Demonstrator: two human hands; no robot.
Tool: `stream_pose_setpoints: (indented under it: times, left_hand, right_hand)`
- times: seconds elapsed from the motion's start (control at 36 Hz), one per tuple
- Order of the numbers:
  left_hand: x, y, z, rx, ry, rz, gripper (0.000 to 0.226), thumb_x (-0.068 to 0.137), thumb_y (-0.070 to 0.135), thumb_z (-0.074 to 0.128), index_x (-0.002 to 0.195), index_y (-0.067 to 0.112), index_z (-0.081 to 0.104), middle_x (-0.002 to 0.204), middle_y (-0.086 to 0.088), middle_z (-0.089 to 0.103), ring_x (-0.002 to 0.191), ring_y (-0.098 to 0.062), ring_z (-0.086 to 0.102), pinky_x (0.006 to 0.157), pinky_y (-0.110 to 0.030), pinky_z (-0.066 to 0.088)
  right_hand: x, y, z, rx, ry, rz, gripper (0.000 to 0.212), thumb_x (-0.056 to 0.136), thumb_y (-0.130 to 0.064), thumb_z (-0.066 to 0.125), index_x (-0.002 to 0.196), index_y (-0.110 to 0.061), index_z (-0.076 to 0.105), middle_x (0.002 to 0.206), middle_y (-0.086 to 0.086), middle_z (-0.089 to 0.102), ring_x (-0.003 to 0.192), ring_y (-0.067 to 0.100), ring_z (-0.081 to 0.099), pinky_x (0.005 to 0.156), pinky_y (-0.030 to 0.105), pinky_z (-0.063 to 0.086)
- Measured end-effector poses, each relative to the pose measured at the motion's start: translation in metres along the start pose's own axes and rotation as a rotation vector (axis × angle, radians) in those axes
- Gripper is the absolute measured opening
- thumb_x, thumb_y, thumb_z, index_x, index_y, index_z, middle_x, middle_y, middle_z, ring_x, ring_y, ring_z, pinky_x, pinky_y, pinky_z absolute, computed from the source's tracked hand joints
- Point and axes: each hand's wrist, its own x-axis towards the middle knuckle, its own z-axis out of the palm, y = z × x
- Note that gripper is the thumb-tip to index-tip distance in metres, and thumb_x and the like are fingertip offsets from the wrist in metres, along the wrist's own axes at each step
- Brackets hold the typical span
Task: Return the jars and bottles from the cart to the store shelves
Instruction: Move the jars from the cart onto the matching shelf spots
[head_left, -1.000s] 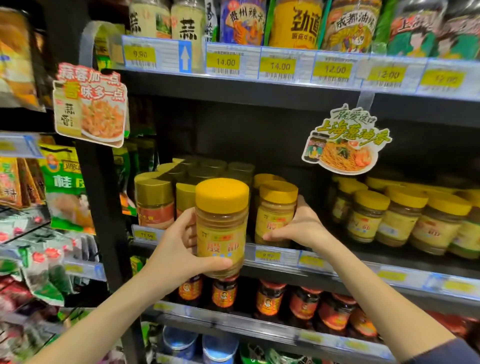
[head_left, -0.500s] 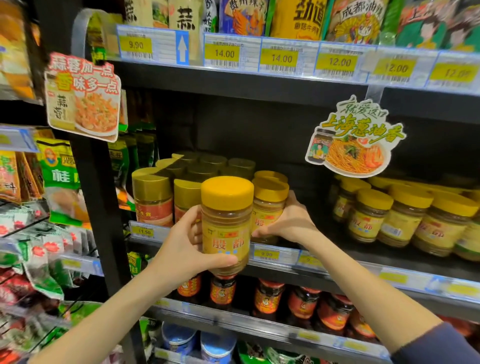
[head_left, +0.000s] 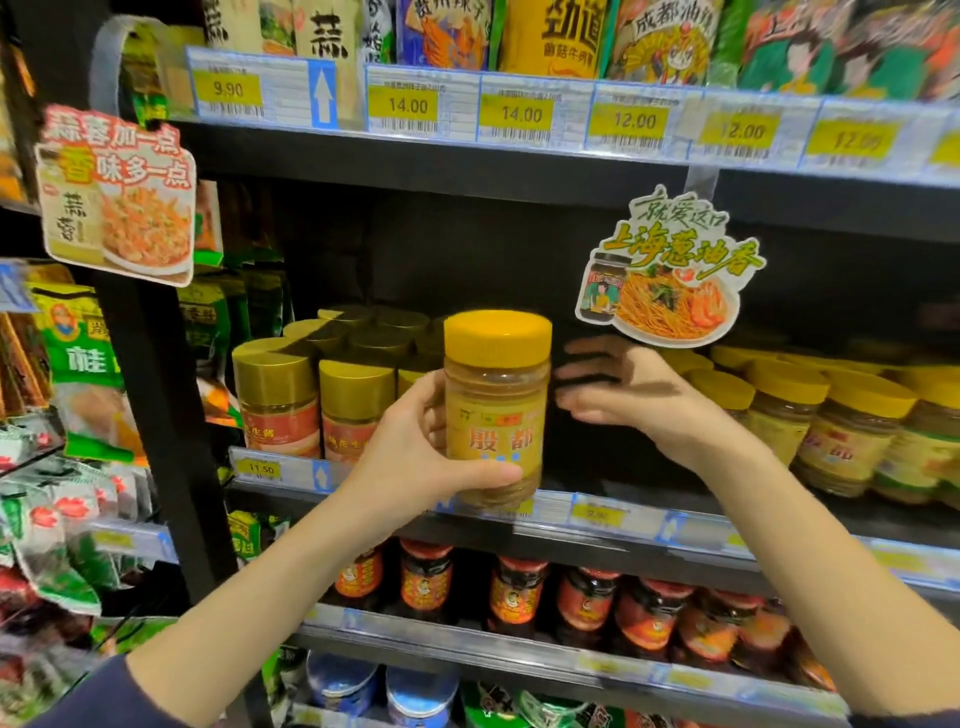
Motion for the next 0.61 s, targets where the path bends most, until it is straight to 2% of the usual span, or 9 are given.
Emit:
stream_pose_setpoints:
  times: [0.08, 0.14, 0.25, 0.33, 0.47, 0.56, 0.61]
  left_hand:
    - [0.009, 0.008, 0.014, -0.002, -0.032, 0.011, 0.094, 0.045, 0.030, 0.085, 0.130, 0.024, 0.045, 0.116, 0.006, 0.066, 0.104, -0.008, 0.064, 0.087, -0.030, 0.056]
    - [0.015, 0.011, 0.025, 0.008, -0.057, 0.017, 0.092, 0.049, 0.024, 0.087, 0.131, 0.021, 0.045, 0.116, 0.003, 0.065, 0.105, -0.010, 0.064, 0.087, -0.031, 0.056]
    - [0.024, 0.012, 0.048, 0.024, -0.107, 0.040, 0.074, 0.056, 0.013, 0.088, 0.120, 0.025, 0.052, 0.106, 0.005, 0.069, 0.096, -0.006, 0.067, 0.080, -0.026, 0.057]
    - [0.029, 0.010, 0.061, 0.019, -0.151, 0.045, 0.072, 0.055, 0.011, 0.088, 0.117, 0.025, 0.054, 0.104, 0.007, 0.069, 0.093, -0.005, 0.068, 0.077, -0.024, 0.057]
    - [0.031, 0.007, 0.073, -0.013, -0.209, 0.050, 0.074, 0.058, 0.007, 0.086, 0.120, 0.024, 0.050, 0.107, 0.006, 0.067, 0.095, -0.007, 0.068, 0.078, -0.023, 0.056]
    - [0.033, 0.009, 0.074, 0.008, -0.241, 0.079, 0.084, 0.059, 0.019, 0.088, 0.130, 0.021, 0.044, 0.114, 0.005, 0.065, 0.102, -0.009, 0.066, 0.084, -0.029, 0.056]
    - [0.033, 0.012, 0.073, 0.085, -0.268, 0.127, 0.082, 0.060, 0.033, 0.085, 0.130, 0.028, 0.042, 0.119, 0.009, 0.062, 0.107, -0.006, 0.062, 0.089, -0.032, 0.054]
  right_hand:
    - [-0.015, -0.010, -0.017, 0.150, -0.171, -0.052, 0.067, 0.065, -0.016, 0.077, 0.127, -0.016, 0.051, 0.125, 0.011, 0.061, 0.114, 0.023, 0.061, 0.094, 0.040, 0.052]
    - [-0.022, -0.013, -0.018, 0.101, -0.237, -0.066, 0.071, 0.059, -0.026, 0.080, 0.125, -0.022, 0.055, 0.125, 0.010, 0.061, 0.114, 0.024, 0.060, 0.094, 0.042, 0.051]
    - [-0.031, -0.017, -0.016, -0.038, -0.127, -0.110, 0.058, 0.057, -0.035, 0.080, 0.111, -0.035, 0.060, 0.111, -0.004, 0.069, 0.103, 0.015, 0.066, 0.081, 0.038, 0.057]
    - [-0.037, -0.019, -0.020, -0.085, -0.080, -0.143, 0.053, 0.060, -0.027, 0.084, 0.109, -0.029, 0.062, 0.104, -0.003, 0.072, 0.096, 0.014, 0.069, 0.075, 0.036, 0.059]
    - [-0.041, -0.018, -0.024, -0.124, 0.037, -0.167, 0.057, 0.048, -0.030, 0.080, 0.101, -0.019, 0.064, 0.090, -0.001, 0.074, 0.085, 0.015, 0.071, 0.067, 0.038, 0.059]
    - [-0.042, -0.017, -0.028, -0.107, 0.064, -0.184, 0.055, 0.047, -0.029, 0.080, 0.100, -0.020, 0.065, 0.089, -0.003, 0.074, 0.083, 0.012, 0.071, 0.062, 0.032, 0.059]
    - [-0.042, -0.018, -0.029, -0.099, 0.064, -0.204, 0.055, 0.050, -0.029, 0.080, 0.103, -0.020, 0.065, 0.095, -0.002, 0.073, 0.087, 0.013, 0.070, 0.064, 0.032, 0.059]
